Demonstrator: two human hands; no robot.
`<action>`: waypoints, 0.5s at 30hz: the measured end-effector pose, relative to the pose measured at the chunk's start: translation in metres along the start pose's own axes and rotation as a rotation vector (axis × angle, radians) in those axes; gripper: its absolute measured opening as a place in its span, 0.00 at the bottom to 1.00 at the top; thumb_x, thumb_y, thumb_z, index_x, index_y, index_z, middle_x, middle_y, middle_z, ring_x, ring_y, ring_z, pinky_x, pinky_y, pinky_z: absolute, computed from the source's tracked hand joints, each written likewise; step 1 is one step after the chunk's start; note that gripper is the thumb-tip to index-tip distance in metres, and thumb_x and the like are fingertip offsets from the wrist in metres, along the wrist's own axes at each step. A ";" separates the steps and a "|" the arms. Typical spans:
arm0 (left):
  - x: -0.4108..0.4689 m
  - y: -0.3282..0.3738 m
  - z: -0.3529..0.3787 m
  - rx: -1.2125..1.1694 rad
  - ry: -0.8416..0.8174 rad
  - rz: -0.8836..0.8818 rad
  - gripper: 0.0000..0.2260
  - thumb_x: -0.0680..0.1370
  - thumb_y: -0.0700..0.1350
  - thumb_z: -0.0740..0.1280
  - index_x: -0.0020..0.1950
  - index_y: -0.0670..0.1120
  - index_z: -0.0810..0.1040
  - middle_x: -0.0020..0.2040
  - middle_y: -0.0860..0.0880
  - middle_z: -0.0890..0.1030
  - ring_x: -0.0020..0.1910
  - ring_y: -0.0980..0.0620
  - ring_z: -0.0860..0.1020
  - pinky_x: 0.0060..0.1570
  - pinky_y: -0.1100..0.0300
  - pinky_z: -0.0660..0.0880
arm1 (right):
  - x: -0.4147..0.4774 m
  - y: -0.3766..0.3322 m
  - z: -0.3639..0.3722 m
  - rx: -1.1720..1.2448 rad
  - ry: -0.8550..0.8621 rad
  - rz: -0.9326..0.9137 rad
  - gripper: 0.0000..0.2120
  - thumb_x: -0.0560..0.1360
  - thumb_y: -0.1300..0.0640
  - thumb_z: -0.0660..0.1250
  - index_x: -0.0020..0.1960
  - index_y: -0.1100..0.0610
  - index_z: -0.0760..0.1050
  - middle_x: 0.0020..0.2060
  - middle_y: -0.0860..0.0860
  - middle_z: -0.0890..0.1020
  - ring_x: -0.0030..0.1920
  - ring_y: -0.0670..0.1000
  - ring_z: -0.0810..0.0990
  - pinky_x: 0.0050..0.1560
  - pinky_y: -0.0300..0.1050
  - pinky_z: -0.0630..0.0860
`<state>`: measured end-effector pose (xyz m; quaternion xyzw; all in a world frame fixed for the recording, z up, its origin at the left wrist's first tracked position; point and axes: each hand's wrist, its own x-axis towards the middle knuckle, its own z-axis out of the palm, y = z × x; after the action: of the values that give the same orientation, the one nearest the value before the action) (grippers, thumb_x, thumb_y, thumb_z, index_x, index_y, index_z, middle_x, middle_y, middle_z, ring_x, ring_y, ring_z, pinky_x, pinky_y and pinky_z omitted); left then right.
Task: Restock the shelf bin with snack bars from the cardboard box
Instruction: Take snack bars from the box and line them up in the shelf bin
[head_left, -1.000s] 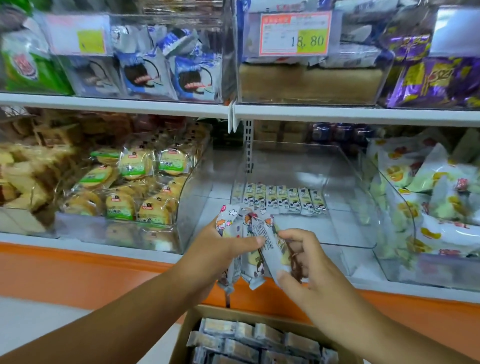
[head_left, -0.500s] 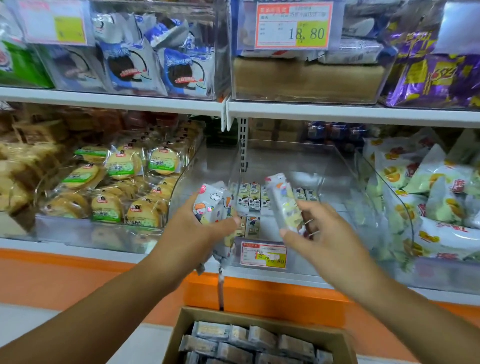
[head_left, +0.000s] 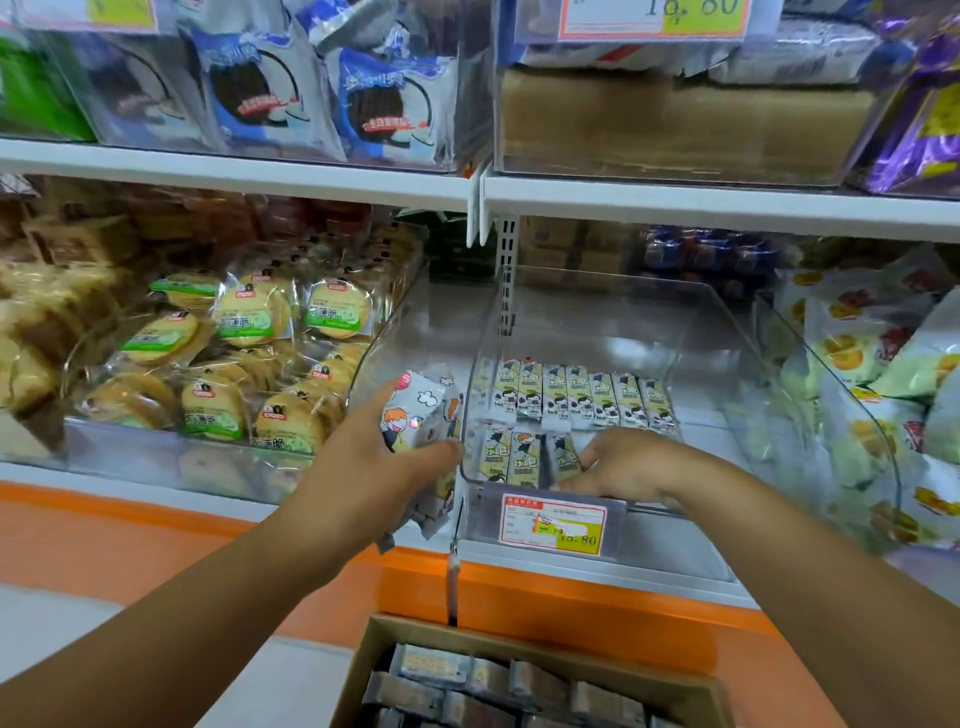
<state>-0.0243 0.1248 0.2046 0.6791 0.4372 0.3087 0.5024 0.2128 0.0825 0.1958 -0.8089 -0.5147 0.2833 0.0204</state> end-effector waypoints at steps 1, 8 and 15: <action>0.000 -0.001 0.001 -0.006 -0.005 -0.002 0.16 0.76 0.44 0.71 0.62 0.48 0.75 0.32 0.46 0.83 0.25 0.52 0.77 0.26 0.63 0.72 | 0.001 -0.001 0.000 0.021 -0.021 -0.008 0.24 0.73 0.40 0.68 0.51 0.62 0.78 0.52 0.57 0.81 0.51 0.54 0.78 0.44 0.42 0.71; -0.001 0.008 -0.001 -0.039 0.023 0.038 0.13 0.76 0.43 0.70 0.60 0.49 0.76 0.40 0.40 0.82 0.38 0.36 0.80 0.33 0.55 0.76 | -0.004 0.000 -0.002 0.185 -0.017 0.010 0.18 0.77 0.51 0.67 0.59 0.65 0.78 0.56 0.63 0.81 0.48 0.57 0.81 0.46 0.44 0.76; -0.015 0.036 -0.001 -0.192 0.013 0.171 0.13 0.72 0.47 0.75 0.56 0.53 0.79 0.49 0.36 0.83 0.44 0.28 0.80 0.47 0.30 0.77 | -0.046 -0.009 -0.013 0.544 0.412 -0.336 0.05 0.75 0.52 0.67 0.49 0.45 0.79 0.42 0.48 0.84 0.46 0.49 0.83 0.54 0.53 0.79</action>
<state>-0.0213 0.1075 0.2395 0.6607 0.3495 0.3954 0.5340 0.1978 0.0513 0.2300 -0.7182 -0.5314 0.2338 0.3836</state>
